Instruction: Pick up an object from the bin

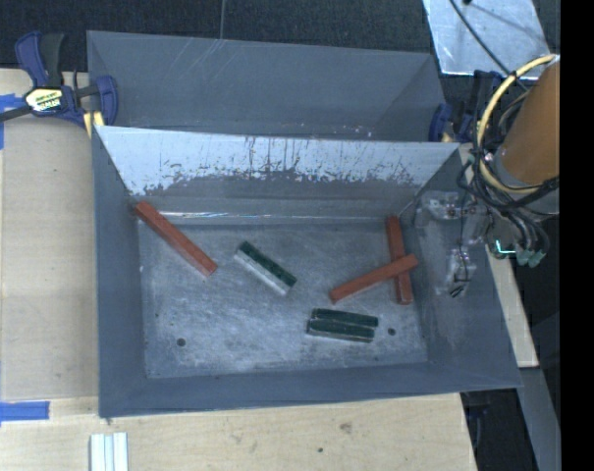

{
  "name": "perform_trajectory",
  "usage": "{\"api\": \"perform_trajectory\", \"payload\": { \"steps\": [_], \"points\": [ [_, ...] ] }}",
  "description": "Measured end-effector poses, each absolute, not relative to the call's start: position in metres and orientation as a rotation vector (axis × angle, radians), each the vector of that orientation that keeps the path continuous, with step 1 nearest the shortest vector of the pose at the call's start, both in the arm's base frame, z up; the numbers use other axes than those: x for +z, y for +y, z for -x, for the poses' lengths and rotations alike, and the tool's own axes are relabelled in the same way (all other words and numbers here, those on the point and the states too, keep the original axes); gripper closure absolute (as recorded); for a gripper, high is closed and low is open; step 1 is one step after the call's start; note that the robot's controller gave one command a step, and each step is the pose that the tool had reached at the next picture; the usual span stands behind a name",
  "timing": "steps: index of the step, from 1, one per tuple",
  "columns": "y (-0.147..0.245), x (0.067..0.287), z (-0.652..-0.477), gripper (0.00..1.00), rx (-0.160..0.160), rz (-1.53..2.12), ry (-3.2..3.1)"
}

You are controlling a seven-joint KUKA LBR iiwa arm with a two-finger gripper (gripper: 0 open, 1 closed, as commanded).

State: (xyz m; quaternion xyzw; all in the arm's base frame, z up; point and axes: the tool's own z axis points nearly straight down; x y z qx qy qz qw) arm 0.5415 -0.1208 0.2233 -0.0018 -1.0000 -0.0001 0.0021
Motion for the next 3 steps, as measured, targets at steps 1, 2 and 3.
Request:
{"api": "perform_trajectory", "payload": {
  "steps": [1,2,3],
  "points": [
    [-0.148,0.099,-0.546,0.00,-0.001,-0.196,-3.132],
    [-0.147,0.104,-0.549,1.00,0.002,-0.201,-3.140],
    [-0.158,0.214,-0.569,1.00,0.008,-0.230,-3.146]
  ]
}}
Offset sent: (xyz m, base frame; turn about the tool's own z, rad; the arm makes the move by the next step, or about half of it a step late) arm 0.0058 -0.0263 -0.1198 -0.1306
